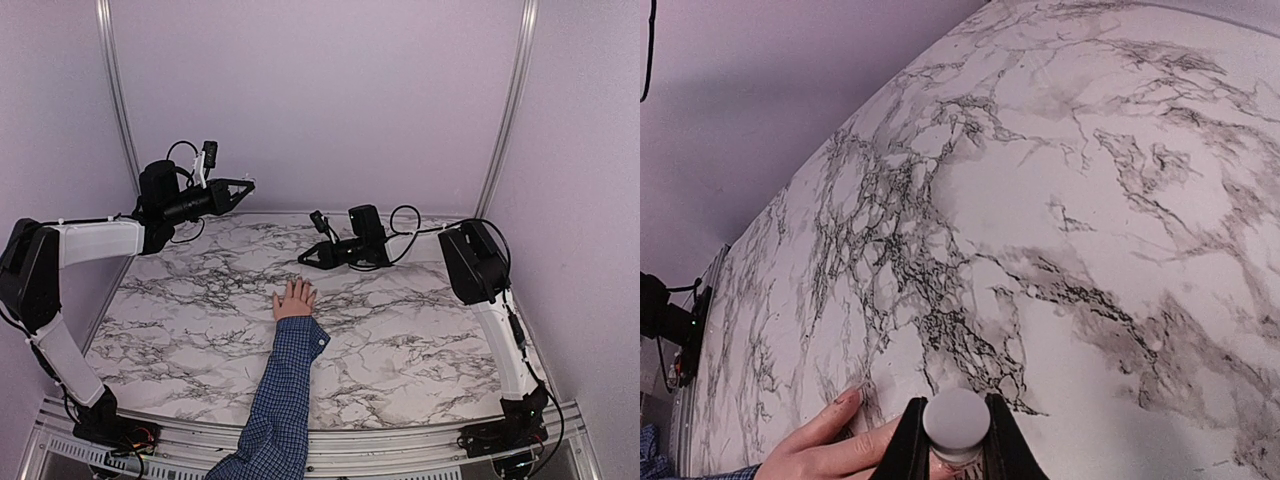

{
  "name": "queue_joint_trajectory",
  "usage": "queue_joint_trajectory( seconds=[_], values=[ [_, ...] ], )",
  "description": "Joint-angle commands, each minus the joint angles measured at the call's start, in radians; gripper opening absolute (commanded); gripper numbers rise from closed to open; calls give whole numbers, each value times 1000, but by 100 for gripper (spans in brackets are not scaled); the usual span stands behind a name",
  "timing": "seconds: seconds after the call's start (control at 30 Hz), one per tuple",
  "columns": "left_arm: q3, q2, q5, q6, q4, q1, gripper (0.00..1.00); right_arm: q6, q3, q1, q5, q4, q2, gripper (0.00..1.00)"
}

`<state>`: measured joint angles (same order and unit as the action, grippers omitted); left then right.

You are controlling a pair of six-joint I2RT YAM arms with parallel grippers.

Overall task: Paint the nails
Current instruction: Paint the hand on the nail.

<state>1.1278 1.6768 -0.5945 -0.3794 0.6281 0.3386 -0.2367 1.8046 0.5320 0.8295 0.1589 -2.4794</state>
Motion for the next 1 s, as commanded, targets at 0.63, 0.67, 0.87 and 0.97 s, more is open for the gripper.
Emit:
queue_joint_trajectory(
  seconds=[0.63, 0.67, 0.87, 0.97],
  values=[
    [-23, -33, -5, -3, 51, -6, 0, -15, 8, 11, 7, 23, -21, 0],
    [-23, -34, -5, -4, 51, -6, 0, -15, 8, 12, 7, 23, -21, 0],
    [-30, -41, -4, 0, 51, -6, 0, -15, 12, 14, 3, 24, -27, 0],
    [-32, -43, -3, 0, 51, -7, 0, -15, 15, 14, 1, 23, -31, 0]
  ],
)
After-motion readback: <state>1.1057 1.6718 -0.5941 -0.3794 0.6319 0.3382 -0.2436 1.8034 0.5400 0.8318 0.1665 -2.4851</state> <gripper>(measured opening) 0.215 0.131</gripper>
